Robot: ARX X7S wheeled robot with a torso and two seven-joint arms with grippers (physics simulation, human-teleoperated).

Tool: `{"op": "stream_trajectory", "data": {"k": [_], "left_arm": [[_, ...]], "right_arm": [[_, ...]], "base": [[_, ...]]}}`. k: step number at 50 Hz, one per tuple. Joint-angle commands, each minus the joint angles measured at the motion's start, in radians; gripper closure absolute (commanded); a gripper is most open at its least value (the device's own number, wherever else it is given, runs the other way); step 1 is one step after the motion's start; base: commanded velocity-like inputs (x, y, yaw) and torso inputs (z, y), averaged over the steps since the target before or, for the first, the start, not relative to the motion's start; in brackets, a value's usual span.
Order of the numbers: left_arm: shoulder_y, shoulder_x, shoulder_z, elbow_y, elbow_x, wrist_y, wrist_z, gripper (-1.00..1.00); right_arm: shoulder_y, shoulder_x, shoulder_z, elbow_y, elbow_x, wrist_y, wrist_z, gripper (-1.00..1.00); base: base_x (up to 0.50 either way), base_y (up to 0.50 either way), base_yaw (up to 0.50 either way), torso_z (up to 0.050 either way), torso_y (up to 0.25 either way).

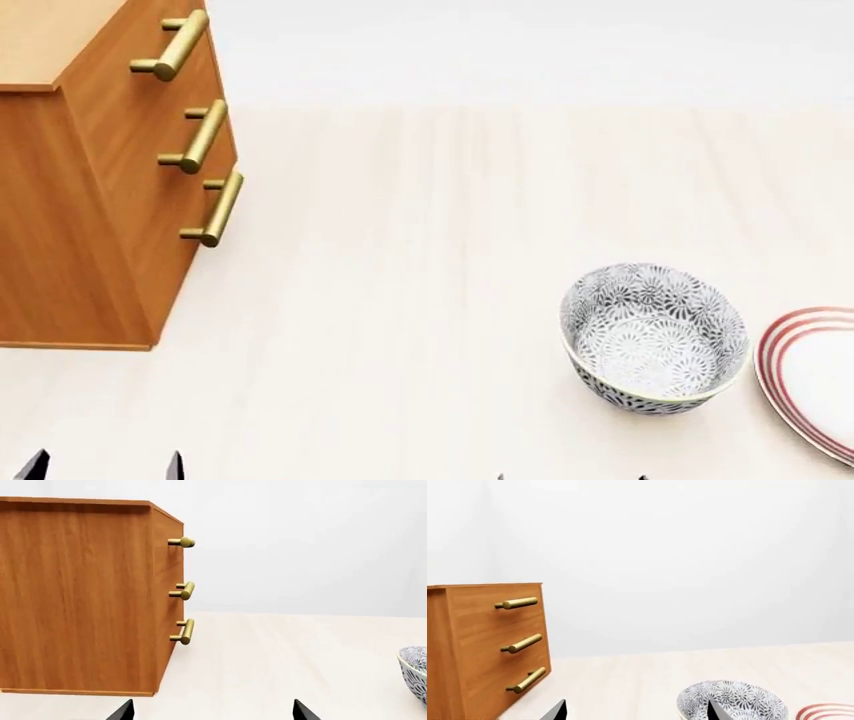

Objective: Put the bowl on top of the cabinet.

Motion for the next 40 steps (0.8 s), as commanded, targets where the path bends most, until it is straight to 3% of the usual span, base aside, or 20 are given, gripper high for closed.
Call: {"op": "stream_trajectory", "data": {"k": [1,17,40], "left_arm": [[0.058,-0.005,-0.046,0.150,-0.040,-0.065,-0.077,-1.00],[0.098,-0.014,-0.036,0.202,-0.008,-0.035,-0.104,-1.00],[0.100,-0.026,-0.033,0.198,-0.021,-0.023,-0.114,-1.00]], "right_arm": [[0.001,0.004,-0.002,-0.017,0.005,0.032,0.020,-1.00],[-0.038,0.018,-0.003,-0.060,0.002,-0.003,0.032,-1.00],[-0.044,0.029,-0.012,-0.059,0.003,-0.021,0.039,-1.00]], "base": [[0.00,0.00,0.00,0.000,0.000],[0.01,0.00,0.00,0.000,0.000],[0.39,0.00,0.00,0.000,0.000]]}}
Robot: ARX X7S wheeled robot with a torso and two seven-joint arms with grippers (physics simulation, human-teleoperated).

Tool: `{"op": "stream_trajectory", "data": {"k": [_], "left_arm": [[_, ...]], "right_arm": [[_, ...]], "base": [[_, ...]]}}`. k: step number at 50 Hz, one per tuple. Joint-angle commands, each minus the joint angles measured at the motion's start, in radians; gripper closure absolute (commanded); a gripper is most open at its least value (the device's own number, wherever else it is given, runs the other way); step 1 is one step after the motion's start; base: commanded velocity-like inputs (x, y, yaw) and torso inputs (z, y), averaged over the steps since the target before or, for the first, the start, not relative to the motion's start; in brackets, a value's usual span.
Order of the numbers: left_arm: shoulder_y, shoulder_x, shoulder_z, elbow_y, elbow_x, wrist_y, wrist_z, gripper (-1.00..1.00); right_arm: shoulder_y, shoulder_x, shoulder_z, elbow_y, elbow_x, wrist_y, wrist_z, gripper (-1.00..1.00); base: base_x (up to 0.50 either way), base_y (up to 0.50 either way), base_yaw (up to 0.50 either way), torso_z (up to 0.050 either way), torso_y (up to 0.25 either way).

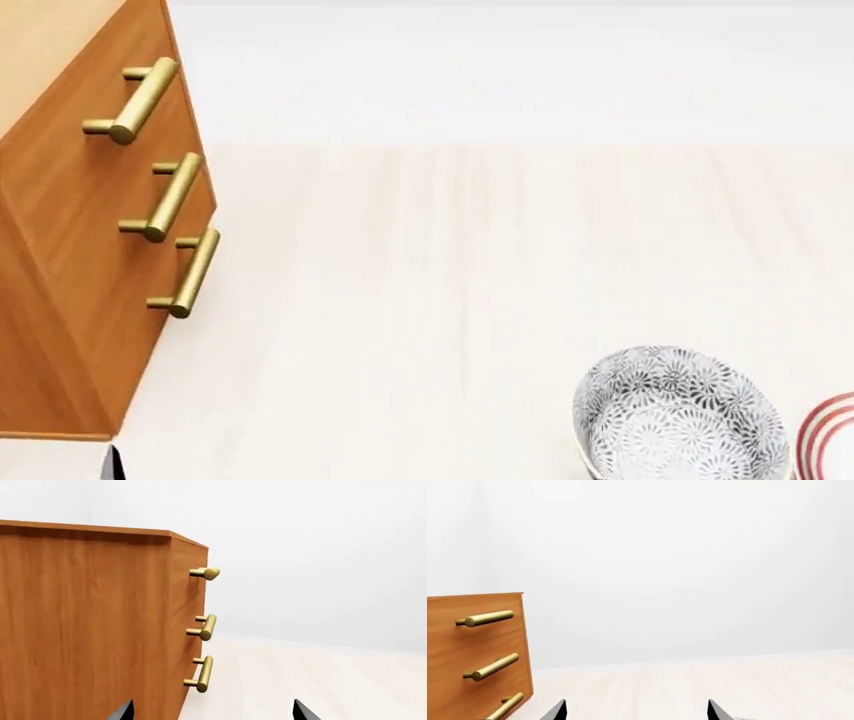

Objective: Put the bowl on top of the cabinet.

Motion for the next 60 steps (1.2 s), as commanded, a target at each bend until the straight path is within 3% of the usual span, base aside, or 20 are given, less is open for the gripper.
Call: {"op": "stream_trajectory", "data": {"k": [1,10,46,54,60], "left_arm": [[0.003,-0.006,0.001,0.004,-0.005,0.004,-0.008,-1.00],[0.002,-0.010,0.005,0.003,-0.011,0.004,-0.010,-1.00],[-0.012,-0.033,0.022,-0.009,-0.033,0.011,-0.033,-1.00],[-0.010,-0.037,0.027,-0.007,-0.036,0.013,-0.038,-1.00],[-0.013,-0.040,0.031,-0.011,-0.038,0.013,-0.042,-1.00]], "right_arm": [[-0.003,0.006,-0.004,-0.002,0.001,-0.006,0.004,-1.00],[-0.004,0.011,-0.007,-0.004,0.007,-0.008,0.007,-1.00],[-0.015,0.011,-0.009,-0.020,-0.037,-0.034,0.058,-1.00],[-0.002,-0.014,0.068,-0.131,0.021,0.169,0.187,-1.00],[-0.007,-0.026,0.110,-0.168,0.066,0.176,0.226,-1.00]], "base": [[0.41,0.00,0.00,0.000,0.000],[0.39,0.00,0.00,0.000,0.000],[0.04,0.00,0.00,0.000,0.000],[0.00,0.00,0.00,0.000,0.000],[0.00,0.00,0.00,0.000,0.000]]}}
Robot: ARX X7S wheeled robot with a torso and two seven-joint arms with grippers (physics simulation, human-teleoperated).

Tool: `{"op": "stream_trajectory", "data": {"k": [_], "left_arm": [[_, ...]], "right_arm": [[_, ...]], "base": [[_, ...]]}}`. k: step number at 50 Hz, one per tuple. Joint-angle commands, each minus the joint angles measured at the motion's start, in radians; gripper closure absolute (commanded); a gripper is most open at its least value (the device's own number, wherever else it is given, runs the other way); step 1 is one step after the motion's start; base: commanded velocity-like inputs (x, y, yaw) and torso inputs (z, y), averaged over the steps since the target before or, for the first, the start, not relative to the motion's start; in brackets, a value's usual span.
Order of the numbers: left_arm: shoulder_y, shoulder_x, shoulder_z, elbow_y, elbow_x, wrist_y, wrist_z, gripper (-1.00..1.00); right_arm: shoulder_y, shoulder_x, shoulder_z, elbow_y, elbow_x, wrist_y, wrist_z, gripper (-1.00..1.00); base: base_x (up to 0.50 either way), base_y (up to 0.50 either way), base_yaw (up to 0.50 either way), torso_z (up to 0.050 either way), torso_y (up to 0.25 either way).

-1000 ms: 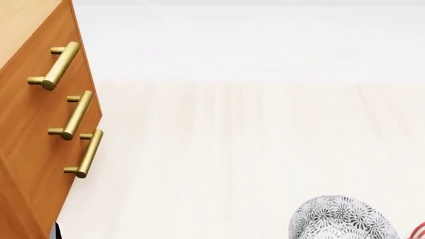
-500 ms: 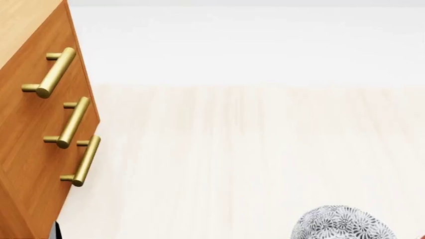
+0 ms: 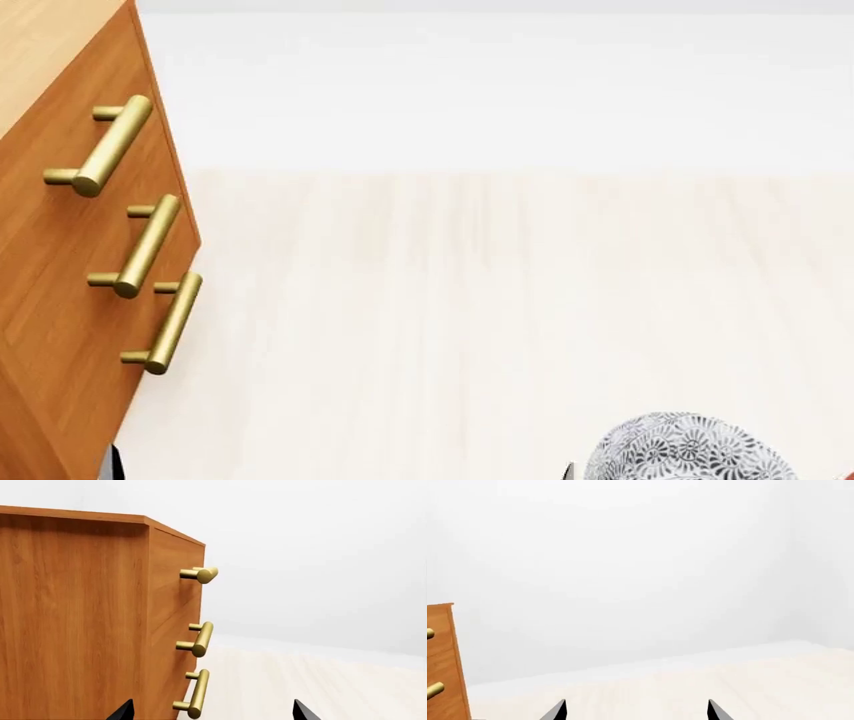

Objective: Put the bowl on top of the cabinet.

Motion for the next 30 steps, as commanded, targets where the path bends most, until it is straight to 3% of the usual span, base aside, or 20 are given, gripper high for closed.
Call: {"op": "stream_trajectory", "data": {"k": [1,10,30], "left_arm": [[-0.001,-0.006,0.007,-0.001,-0.005,0.002,-0.007,-1.00],[-0.005,-0.009,0.007,-0.007,-0.013,0.004,-0.009,-1.00],[-0.010,-0.016,0.013,-0.010,-0.022,-0.001,-0.016,-1.00]], "right_arm": [[-0.002,-0.026,0.079,-0.076,0.075,0.071,0.092,-1.00],[-0.010,-0.007,0.146,-0.062,0.371,-0.006,0.005,-1.00],[0.000,-0.027,0.212,-0.028,0.444,-0.029,0.072,-1.00]], "base": [[0.00,0.00,0.00,0.000,0.000],[0.00,0.00,0.00,0.000,0.000],[0.00,0.00,0.00,0.000,0.000]]}}
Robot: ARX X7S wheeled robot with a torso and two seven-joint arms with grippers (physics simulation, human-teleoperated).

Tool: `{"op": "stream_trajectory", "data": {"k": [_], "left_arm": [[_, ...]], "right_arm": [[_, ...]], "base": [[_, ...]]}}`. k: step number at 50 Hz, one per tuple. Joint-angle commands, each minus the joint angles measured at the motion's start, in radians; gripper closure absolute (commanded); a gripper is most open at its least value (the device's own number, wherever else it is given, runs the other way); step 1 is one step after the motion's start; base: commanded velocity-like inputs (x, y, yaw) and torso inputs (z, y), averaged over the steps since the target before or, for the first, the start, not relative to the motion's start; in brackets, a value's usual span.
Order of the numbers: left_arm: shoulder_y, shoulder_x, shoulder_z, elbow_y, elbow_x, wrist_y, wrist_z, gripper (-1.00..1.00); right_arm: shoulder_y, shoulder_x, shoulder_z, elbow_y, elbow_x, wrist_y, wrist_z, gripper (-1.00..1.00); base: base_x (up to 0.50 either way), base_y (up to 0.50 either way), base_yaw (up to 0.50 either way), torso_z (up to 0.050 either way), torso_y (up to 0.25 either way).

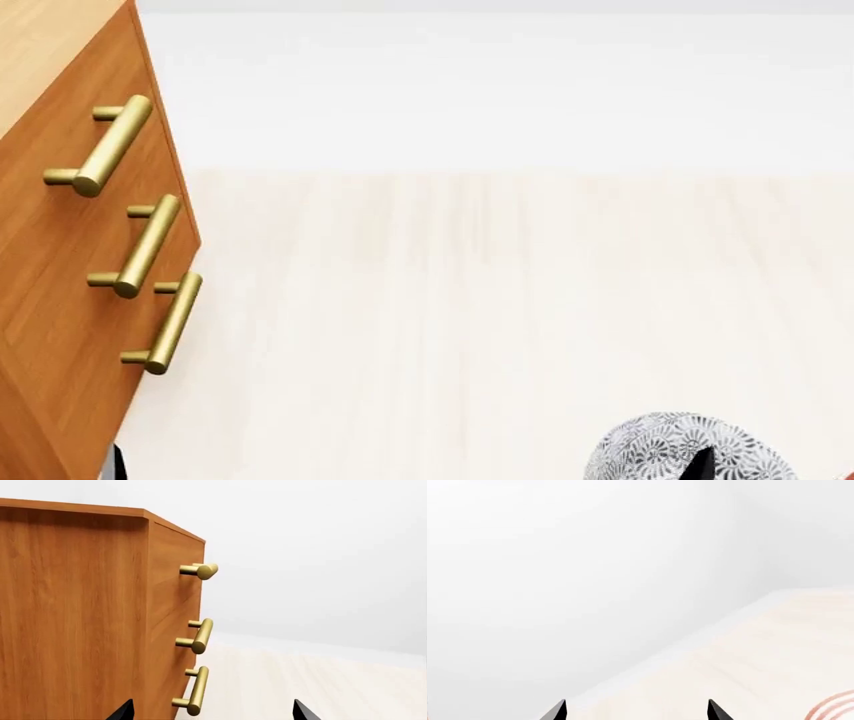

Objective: Put the bowl on top of the cabinet.

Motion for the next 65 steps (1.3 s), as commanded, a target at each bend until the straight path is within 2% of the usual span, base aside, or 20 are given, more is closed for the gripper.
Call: {"op": "stream_trajectory", "data": {"k": [1,9,17,24,65], "left_arm": [[-0.001,-0.005,0.003,0.001,-0.004,0.000,-0.005,-1.00],[0.001,-0.008,0.005,0.003,-0.006,0.002,-0.007,-1.00],[-0.002,-0.011,0.007,-0.002,-0.011,0.004,-0.007,-1.00],[-0.003,-0.013,0.010,-0.003,-0.015,0.001,-0.009,-1.00],[-0.013,-0.023,0.022,-0.013,-0.027,0.004,-0.020,-1.00]], "right_arm": [[0.006,-0.007,0.044,0.011,0.082,-0.007,0.034,-1.00],[-0.004,-0.018,0.060,0.008,0.094,-0.027,0.051,-1.00],[-0.017,-0.090,0.121,0.026,0.101,-0.106,0.116,-1.00],[-0.032,-0.091,0.150,0.031,0.187,-0.138,0.113,-1.00],[-0.037,-0.081,0.175,0.060,0.295,-0.187,0.168,-1.00]], "base": [[0.00,0.00,0.00,0.000,0.000],[0.00,0.00,0.00,0.000,0.000],[0.00,0.00,0.00,0.000,0.000],[0.00,0.00,0.00,0.000,0.000],[0.00,0.00,0.00,0.000,0.000]]}}
